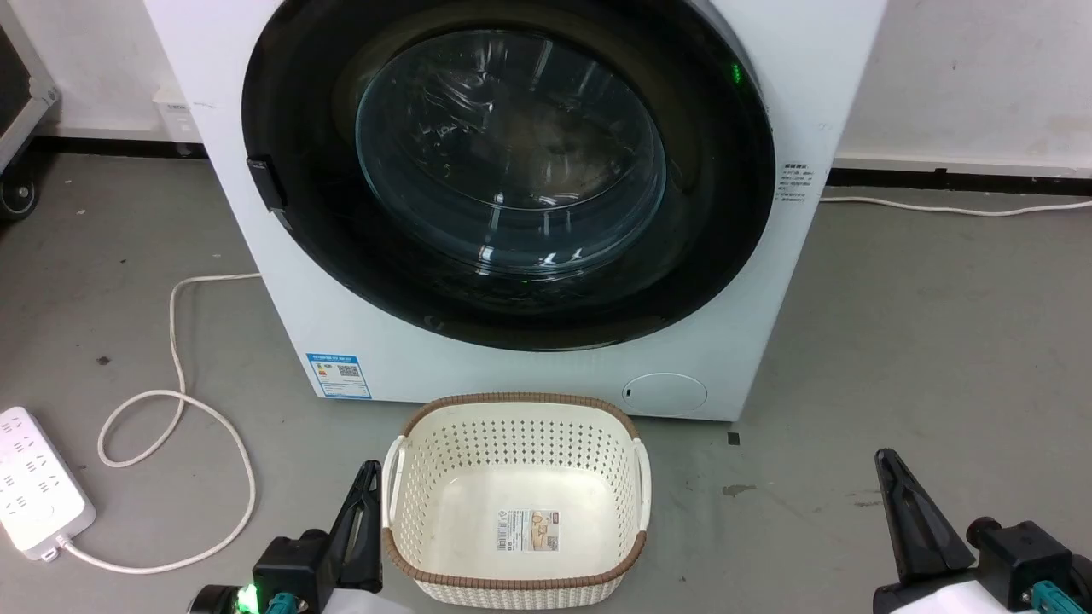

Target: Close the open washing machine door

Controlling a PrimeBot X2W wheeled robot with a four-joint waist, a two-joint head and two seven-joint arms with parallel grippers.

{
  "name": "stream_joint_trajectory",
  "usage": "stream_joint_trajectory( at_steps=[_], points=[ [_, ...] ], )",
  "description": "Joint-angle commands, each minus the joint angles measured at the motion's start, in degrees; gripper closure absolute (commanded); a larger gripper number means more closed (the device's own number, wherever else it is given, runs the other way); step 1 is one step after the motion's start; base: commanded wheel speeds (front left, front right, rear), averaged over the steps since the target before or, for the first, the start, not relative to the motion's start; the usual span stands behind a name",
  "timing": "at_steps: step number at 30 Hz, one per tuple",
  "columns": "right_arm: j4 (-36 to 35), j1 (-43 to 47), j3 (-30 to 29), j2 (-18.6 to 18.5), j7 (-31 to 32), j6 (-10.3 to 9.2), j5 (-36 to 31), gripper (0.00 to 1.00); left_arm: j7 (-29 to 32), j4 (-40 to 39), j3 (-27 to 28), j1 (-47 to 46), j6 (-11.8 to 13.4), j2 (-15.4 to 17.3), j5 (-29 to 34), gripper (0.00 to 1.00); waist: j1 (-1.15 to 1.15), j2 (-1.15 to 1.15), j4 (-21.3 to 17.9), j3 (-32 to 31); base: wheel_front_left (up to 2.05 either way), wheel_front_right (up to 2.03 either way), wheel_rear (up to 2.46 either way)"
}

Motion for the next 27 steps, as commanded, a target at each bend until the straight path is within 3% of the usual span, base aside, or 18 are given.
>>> stream_joint_trajectory(
  at_steps=[1,27],
  points=[
    [-0.6,-0.6,0.2,0.1,0.4,-0.01,-0.3,1.00,0.4,-0.4,0.3,-0.4,-0.1,0.0,0.6,1.00,0.00,0.00,0.0,0.0,0.00,0.00,0.00],
    [-1.6,-1.3,1.1,0.2,3.5,-0.02,-0.6,1.00,3.4,-1.9,1.8,-1.0,-0.3,0.0,2.0,1.00,0.00,0.00,0.5,0.2,0.00,0.00,0.00]
  ],
)
